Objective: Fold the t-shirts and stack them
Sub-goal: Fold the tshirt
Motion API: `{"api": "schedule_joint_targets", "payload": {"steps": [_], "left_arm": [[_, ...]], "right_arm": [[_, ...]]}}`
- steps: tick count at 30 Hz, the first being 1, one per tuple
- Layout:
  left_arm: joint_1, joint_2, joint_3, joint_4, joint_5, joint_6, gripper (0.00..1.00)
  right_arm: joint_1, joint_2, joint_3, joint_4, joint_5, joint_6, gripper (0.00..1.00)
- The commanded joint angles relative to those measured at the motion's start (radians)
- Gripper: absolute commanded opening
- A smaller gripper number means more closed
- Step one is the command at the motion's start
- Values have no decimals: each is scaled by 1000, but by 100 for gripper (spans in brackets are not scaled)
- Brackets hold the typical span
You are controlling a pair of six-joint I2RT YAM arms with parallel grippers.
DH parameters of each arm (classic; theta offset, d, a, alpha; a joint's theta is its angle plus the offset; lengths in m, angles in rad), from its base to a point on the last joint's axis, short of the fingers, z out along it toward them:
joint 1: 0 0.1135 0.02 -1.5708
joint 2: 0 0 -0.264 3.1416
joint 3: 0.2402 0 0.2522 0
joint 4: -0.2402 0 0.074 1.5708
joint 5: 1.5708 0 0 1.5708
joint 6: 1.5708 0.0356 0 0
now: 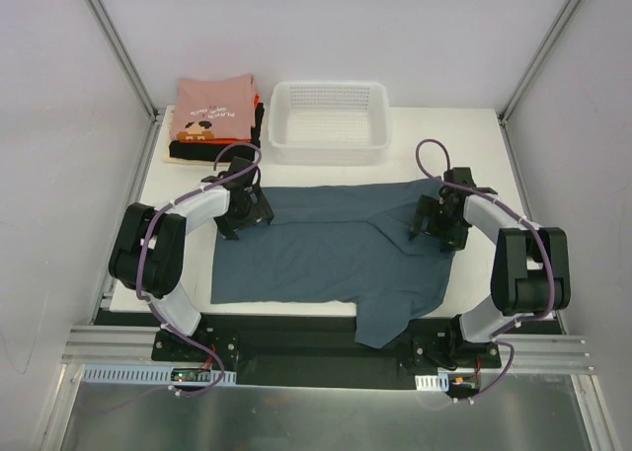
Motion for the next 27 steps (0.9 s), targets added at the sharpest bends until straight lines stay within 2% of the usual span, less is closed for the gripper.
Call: {"api": "schedule_joint_targets", "payload": {"steps": [1, 4, 7, 14, 17, 21, 27], "left_arm": [[5, 62, 36, 23, -13, -9, 99], [15, 115, 80, 19, -27, 0, 99], [30, 151, 122, 21, -24, 12, 99], [51, 126, 153, 18, -41, 26, 99], [51, 67, 119, 16, -19, 20, 99], [51, -83, 33, 16, -2, 3, 99], [51, -384, -215, 6, -2, -37, 99]], "right_arm": [[-2, 106, 73, -6, 27, -5, 97], [-11, 179, 153, -38, 76, -14, 97], [-23, 250, 236, -50, 52, -29, 99], [-28, 310, 402, -93, 18, -55, 98], [-25, 252, 400, -107, 19, -59, 98], [-19, 58, 292, -90, 33, -37, 97], [-17, -277, -24, -111, 64, 134, 97]]}}
